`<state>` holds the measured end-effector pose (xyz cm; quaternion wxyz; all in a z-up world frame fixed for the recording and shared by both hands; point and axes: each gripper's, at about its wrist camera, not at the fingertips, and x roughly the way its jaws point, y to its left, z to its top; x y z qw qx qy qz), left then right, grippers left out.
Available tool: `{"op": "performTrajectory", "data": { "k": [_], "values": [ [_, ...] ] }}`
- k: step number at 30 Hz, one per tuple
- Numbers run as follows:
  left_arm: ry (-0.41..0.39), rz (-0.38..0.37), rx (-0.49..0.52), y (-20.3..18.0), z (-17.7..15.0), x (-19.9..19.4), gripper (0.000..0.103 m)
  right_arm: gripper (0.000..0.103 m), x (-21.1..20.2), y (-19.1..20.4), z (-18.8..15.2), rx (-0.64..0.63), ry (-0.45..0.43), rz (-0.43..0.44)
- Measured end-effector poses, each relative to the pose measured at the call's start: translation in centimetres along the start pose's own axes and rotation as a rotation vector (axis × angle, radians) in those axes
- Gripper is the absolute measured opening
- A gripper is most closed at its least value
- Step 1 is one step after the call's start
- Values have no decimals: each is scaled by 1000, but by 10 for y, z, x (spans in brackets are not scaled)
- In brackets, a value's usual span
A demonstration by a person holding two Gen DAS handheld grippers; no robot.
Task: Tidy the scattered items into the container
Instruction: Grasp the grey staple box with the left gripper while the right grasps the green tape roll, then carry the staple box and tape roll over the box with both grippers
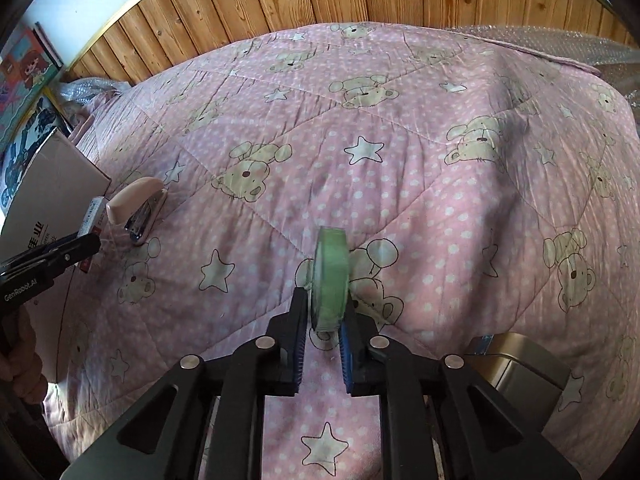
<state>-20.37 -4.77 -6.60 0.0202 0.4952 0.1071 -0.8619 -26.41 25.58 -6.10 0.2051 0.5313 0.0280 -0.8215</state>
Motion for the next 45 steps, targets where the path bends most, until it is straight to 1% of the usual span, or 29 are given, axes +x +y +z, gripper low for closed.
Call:
{"op": "performTrajectory", "data": {
  "k": [3, 6, 10, 12, 16, 19, 21, 23, 24, 25, 26, 27, 28, 29, 30, 31, 32, 33, 34, 35, 36, 40, 45],
  "values": [
    [-9, -28, -2, -3, 0, -11, 38, 22, 2, 0, 4, 12, -11, 7],
    [-24, -53, -4, -6, 0, -21, 38, 17, -1, 4, 7, 14, -31, 10],
    [-39, -73, -16, -5, 1, -33, 38, 17, -7, 3, 8, 33, -42, 20],
    [-38, -80, -24, -3, 1, -37, 38, 17, -5, -3, 8, 75, -29, 45],
    [-25, -76, -32, 2, -1, -36, 38, 23, -2, -22, 6, 191, -19, 113],
    [-21, -72, -36, 5, -1, -35, 38, 23, -2, -29, 9, 255, -22, 154],
    [-21, -77, -38, 7, -1, -35, 38, 23, -1, -31, 9, 286, -25, 158],
    [-24, -83, -38, 7, 0, -37, 38, 24, 0, -36, 9, 332, -23, 195],
    [-25, -87, -35, 7, 0, -38, 38, 29, -1, -40, 8, 363, -26, 221],
    [-25, -89, -32, 7, -1, -39, 38, 40, -2, -42, 8, 394, -33, 248],
    [-26, -90, -28, 6, -1, -40, 38, 47, -5, -47, 8, 432, -44, 267],
    [-24, -94, -25, 5, -2, -40, 38, 58, -6, -52, 7, 474, -51, 282],
    [-22, -97, -23, 5, -2, -41, 38, 62, -5, -57, 5, 515, -52, 292],
    [-21, -97, -20, 4, -2, -41, 38, 62, -2, -61, 4, 547, -44, 289],
    [-21, -98, -18, 4, -3, -42, 38, 61, 2, -66, 2, 573, -35, 283],
    [-21, -100, -18, 3, -3, -42, 38, 51, 5, -69, 0, 588, -27, 284],
    [-22, -100, -16, 3, -3, -43, 38, 45, 6, -71, -1, 588, -28, 271],
    [-23, -99, -15, 3, -3, -43, 38, 34, 6, -71, 0, 579, -20, 248],
    [-24, -100, -14, 3, -3, -44, 38, 25, 6, -71, 1, 568, -13, 232],
    [-25, -99, -14, 3, -3, -44, 38, 20, 7, -71, 1, 555, -11, 215],
    [-27, -97, -13, 3, -2, -45, 38, 12, 7, -71, 2, 538, -10, 195],
    [-41, -96, -20, 5, 0, -51, 38, 10, 2, -65, 4, 493, -30, 169],
    [-62, -118, -41, 11, 2, -64, 38, 9, -13, -47, 7, 427, -57, 167]
  ]
}}
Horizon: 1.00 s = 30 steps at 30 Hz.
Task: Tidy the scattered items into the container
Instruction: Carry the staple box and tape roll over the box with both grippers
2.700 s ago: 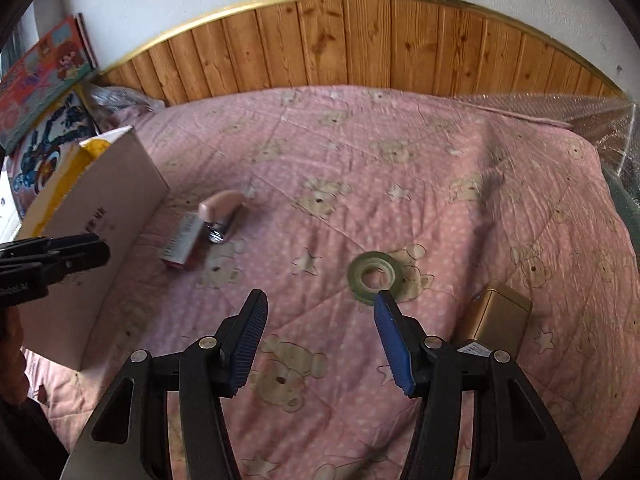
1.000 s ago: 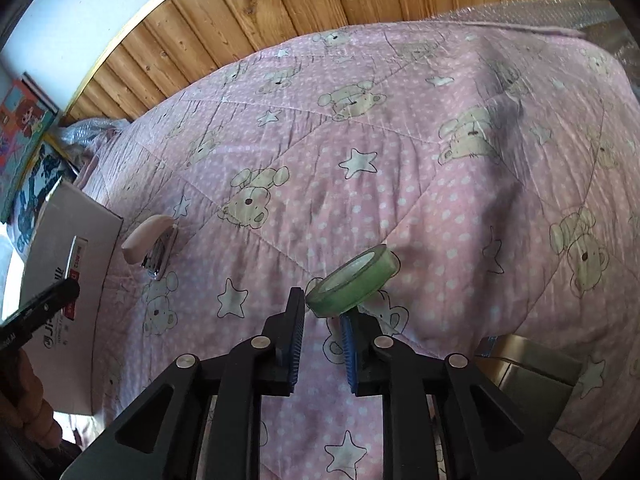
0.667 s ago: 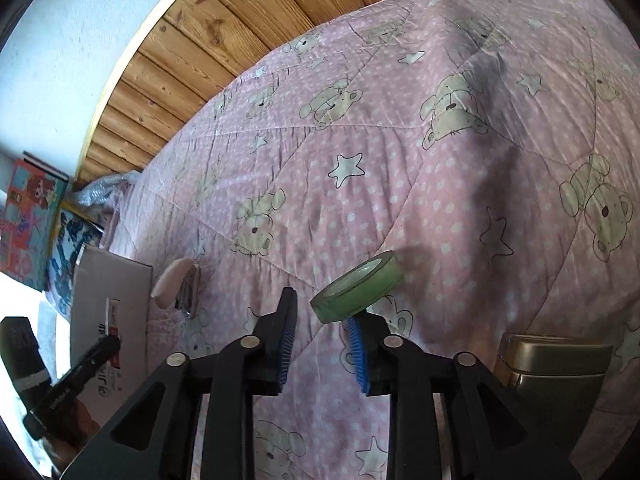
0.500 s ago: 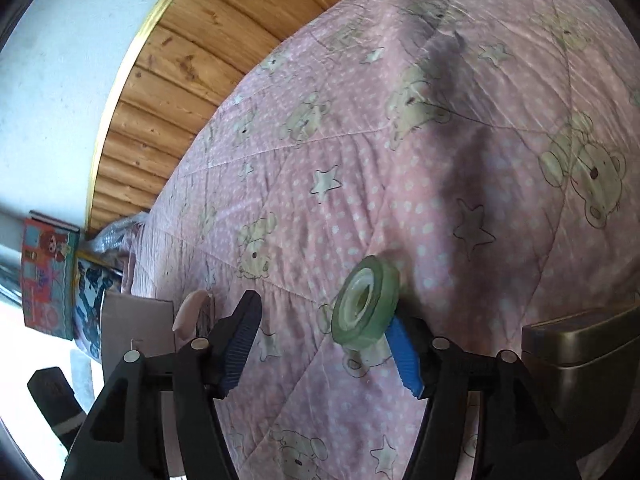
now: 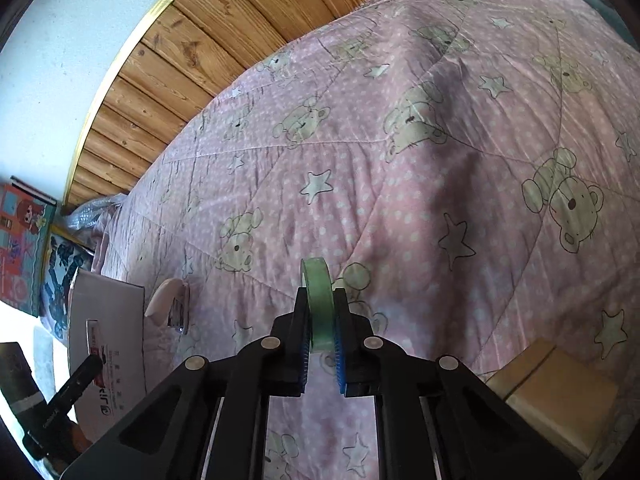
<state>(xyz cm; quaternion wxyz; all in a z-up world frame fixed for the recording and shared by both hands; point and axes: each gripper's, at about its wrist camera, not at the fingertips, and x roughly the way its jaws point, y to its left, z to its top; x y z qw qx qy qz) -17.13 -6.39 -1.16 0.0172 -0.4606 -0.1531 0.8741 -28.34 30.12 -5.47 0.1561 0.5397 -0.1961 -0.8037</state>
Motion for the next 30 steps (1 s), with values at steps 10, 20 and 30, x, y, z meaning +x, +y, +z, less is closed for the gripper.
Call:
{"op": "performTrajectory", "data": {
  "k": [10, 20, 30],
  "values": [
    [-53, -41, 0, -4, -3, -41, 38, 9, -29, 71, -38, -175, -14, 82],
    [-93, -36, 1, 3, -9, -78, 38, 9, -46, 124, -77, -363, -18, 109],
    [-146, -75, -12, 19, -13, -131, 38, 9, -78, 192, -125, -655, -120, 145]
  ]
}}
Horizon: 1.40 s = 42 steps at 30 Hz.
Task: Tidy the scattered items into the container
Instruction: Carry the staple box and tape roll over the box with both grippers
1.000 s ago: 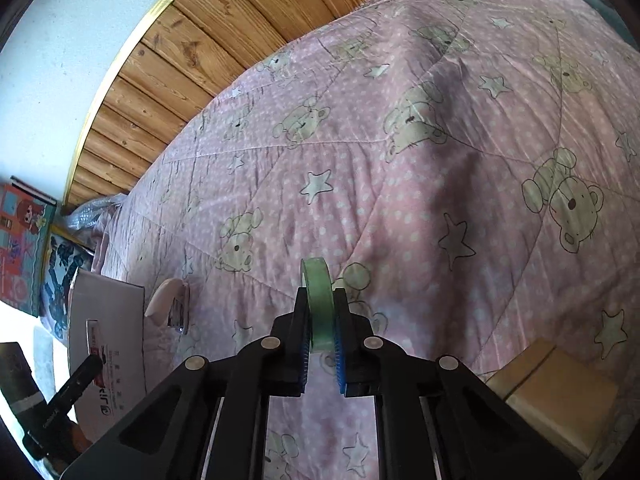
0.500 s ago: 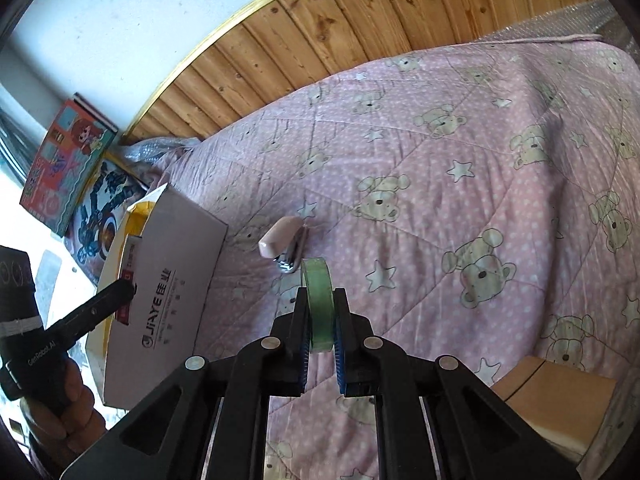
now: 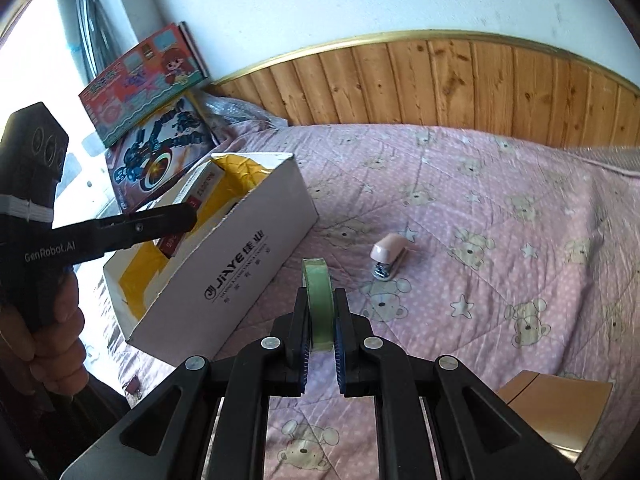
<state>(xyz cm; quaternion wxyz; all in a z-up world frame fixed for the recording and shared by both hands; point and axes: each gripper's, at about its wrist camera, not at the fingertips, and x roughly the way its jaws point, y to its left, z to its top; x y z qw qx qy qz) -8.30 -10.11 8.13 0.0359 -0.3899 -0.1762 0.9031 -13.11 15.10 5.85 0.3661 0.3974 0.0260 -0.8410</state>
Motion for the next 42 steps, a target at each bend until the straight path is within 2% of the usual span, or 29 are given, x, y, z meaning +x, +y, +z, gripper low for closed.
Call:
{"op": "performTrajectory", "data": {
  "k": [10, 21, 27, 34, 42],
  "values": [
    [-86, -50, -77, 31, 15, -54, 38, 9, -11, 52, 1, -155, -86, 3],
    [-110, -65, -131, 59, 16, -71, 38, 9, -16, 95, -3, -246, -131, 50],
    [-75, -55, -155, 75, 9, -65, 38, 9, -17, 104, 4, -258, -147, 47],
    [13, -10, -153, 95, -6, -44, 38, 9, -13, 110, 15, -260, -164, 38],
    [54, 19, -128, 104, -14, -38, 38, 9, 9, 126, 26, -261, -134, 52]
  ]
}}
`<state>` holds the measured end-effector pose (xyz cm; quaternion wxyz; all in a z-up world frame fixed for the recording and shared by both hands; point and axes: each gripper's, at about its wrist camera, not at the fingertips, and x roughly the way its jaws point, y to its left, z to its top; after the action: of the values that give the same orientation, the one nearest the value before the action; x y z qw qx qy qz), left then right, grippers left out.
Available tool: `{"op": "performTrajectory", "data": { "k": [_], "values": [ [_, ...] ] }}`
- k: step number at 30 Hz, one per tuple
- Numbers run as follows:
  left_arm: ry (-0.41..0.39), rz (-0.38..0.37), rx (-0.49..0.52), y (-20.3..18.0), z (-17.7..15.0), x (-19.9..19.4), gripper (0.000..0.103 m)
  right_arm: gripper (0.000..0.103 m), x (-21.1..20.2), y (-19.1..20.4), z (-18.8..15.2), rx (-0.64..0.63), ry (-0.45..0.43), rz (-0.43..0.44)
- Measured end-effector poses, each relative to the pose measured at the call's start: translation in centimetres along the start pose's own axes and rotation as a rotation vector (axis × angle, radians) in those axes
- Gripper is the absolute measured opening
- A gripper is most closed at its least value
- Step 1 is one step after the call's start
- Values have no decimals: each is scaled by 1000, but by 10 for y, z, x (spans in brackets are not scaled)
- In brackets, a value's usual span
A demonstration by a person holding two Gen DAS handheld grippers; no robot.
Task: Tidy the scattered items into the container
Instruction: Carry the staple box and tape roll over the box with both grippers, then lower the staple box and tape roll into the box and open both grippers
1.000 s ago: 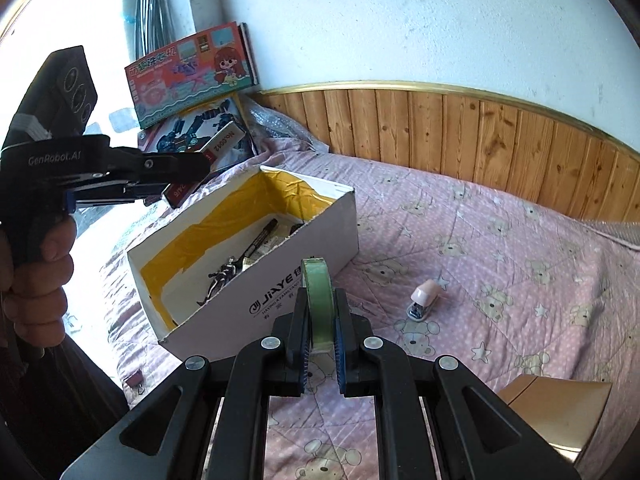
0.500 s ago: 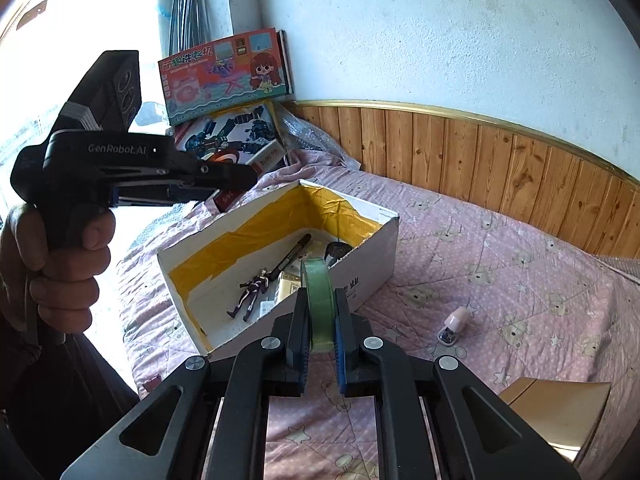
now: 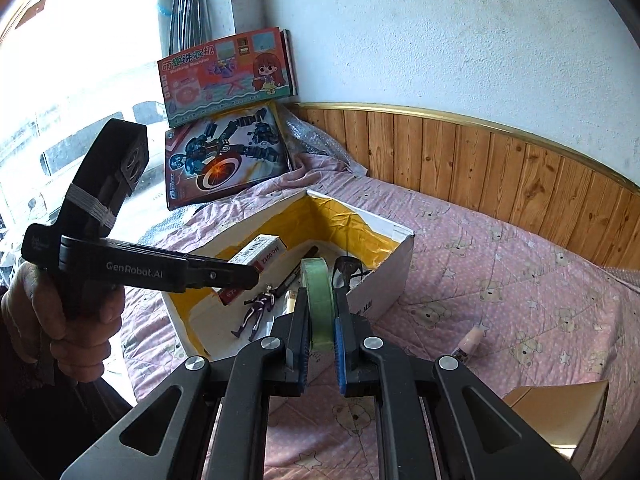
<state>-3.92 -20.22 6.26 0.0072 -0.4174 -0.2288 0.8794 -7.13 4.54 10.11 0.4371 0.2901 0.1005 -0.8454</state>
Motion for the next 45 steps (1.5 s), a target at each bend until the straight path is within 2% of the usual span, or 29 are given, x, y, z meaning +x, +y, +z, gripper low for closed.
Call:
{"op": "performTrajectory", "data": {
  "k": [6, 13, 20, 29, 33, 38, 45],
  "values": [
    [-20, 45, -34, 20, 6, -5, 38, 9, 25, 4, 2, 0, 62, 7],
    [-40, 74, -63, 39, 18, -10, 38, 9, 59, 12, 19, 3, 110, 31],
    [-48, 157, 9, 58, 37, -13, 38, 9, 96, 18, 32, -15, 189, 39],
    [-18, 282, 42, 81, 45, 5, 39, 9, 149, 3, 43, 56, 318, 38],
    [47, 330, 158, 77, 43, 20, 39, 9, 169, 3, 49, 66, 362, 32],
    [121, 348, 299, 67, 28, 35, 39, 10, 190, 13, 60, 21, 401, 15],
    [209, 372, 374, 75, 10, 43, 39, 9, 224, 21, 65, 3, 483, -22]
  ]
}}
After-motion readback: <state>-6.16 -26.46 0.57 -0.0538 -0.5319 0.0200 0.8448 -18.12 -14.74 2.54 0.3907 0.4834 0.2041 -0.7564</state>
